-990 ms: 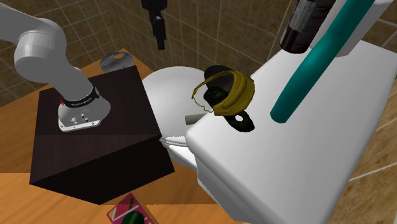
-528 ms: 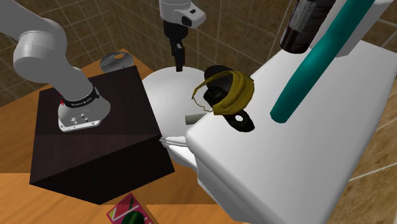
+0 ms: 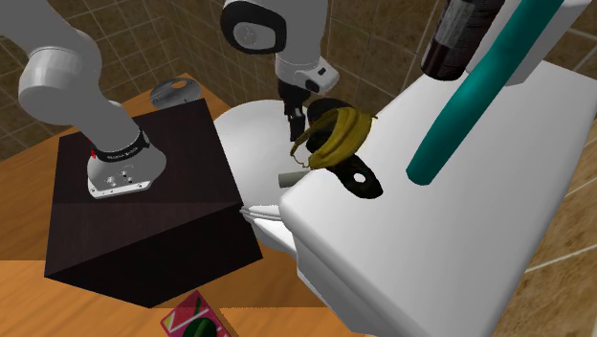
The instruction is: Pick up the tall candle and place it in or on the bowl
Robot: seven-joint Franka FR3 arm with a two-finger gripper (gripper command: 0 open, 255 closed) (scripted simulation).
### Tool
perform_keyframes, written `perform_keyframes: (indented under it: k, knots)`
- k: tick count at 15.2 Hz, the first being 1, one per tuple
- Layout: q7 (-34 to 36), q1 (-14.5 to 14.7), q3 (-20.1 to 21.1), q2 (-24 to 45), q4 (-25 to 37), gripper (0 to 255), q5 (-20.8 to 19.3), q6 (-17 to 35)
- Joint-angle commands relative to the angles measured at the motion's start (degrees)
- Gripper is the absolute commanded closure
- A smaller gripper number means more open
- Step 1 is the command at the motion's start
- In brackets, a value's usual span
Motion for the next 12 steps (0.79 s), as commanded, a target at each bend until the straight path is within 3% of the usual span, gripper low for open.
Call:
perform_keyframes:
  k: [1, 9, 12]
  knots:
    - [-2.4, -0.6, -0.8, 4.8, 2.0, 0, 2.8, 2.4]
    - [-11.3, -5.9, 0.2, 23.4, 13.8, 0, 14.6, 6.8]
    - [-13.0, -8.1, 1.3, 28.6, 17.9, 0, 17.2, 7.2]
